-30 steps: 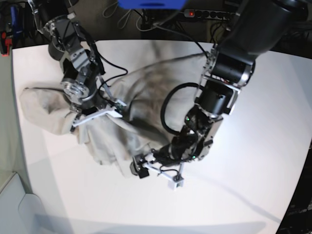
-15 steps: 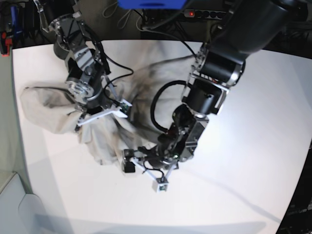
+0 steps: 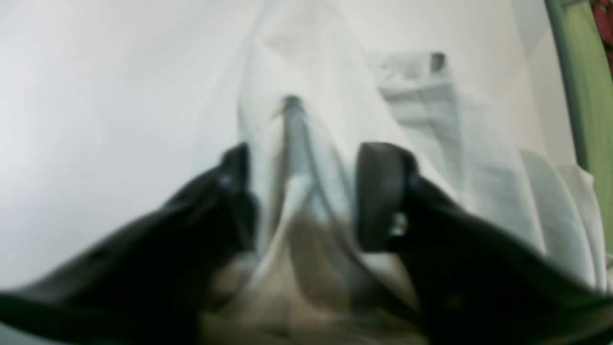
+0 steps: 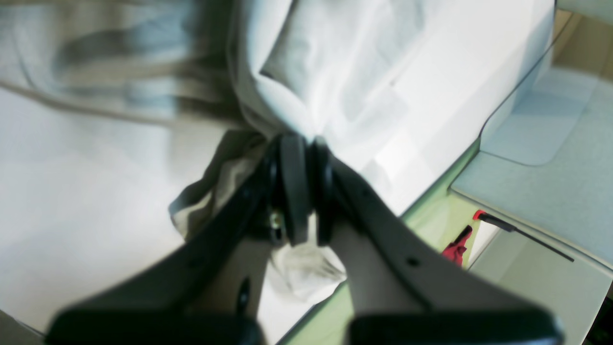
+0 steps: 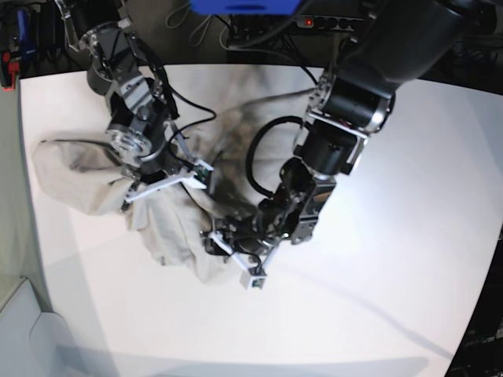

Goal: Layout the t-shirt on the table in an organized manner, then fold the t-shirt properly
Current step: 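Drag the grasped fabric with the left gripper toward the right gripper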

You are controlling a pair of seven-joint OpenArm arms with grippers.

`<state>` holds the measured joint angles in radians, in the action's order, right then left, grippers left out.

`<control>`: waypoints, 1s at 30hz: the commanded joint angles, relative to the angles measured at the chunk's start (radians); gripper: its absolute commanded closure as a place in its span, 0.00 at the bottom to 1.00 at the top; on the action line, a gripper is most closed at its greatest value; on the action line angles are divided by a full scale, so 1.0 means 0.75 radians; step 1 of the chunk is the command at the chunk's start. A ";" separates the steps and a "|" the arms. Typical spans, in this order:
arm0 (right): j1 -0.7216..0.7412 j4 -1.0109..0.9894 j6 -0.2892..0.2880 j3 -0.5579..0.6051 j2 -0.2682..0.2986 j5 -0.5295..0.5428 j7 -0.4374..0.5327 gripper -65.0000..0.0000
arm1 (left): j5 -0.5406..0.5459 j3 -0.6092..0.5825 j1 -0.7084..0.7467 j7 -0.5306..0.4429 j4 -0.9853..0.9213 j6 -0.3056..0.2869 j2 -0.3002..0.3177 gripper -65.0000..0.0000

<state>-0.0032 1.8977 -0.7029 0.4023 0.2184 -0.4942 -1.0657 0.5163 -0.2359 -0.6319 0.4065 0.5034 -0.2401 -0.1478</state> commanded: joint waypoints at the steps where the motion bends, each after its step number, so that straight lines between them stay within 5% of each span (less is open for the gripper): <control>1: 0.016 0.026 0.006 -0.003 0.002 -0.017 0.004 1.00 | 0.012 0.003 -0.050 -0.027 0.017 -0.018 -0.012 0.68; 5: 0.016 0.026 0.006 -0.003 0.002 -0.017 0.004 1.00 | 0.012 0.003 -0.048 -0.027 0.021 -0.018 -0.012 1.00; 12: 0.014 0.026 0.006 -0.003 0.002 -0.017 0.004 1.00 | 0.022 0.013 -0.038 -0.005 0.277 -0.016 0.051 1.00; 21: 0.014 0.028 0.006 -0.003 0.000 -0.017 0.004 1.00 | -0.002 0.099 -0.007 0.378 1.018 0.020 0.208 1.00; 25: 0.014 0.028 0.006 -0.003 0.000 -0.017 0.004 1.00 | -0.139 0.039 0.046 0.521 1.349 0.203 0.227 1.00; 30: 0.014 0.028 0.006 -0.003 0.000 -0.017 0.006 1.00 | -0.487 -0.237 0.066 0.533 1.482 0.250 0.212 1.00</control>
<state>-0.0063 1.9049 -0.7025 0.4034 0.2153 -0.4942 -1.0554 0.1474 -0.4217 -0.5510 0.8261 1.6035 -0.0578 0.0166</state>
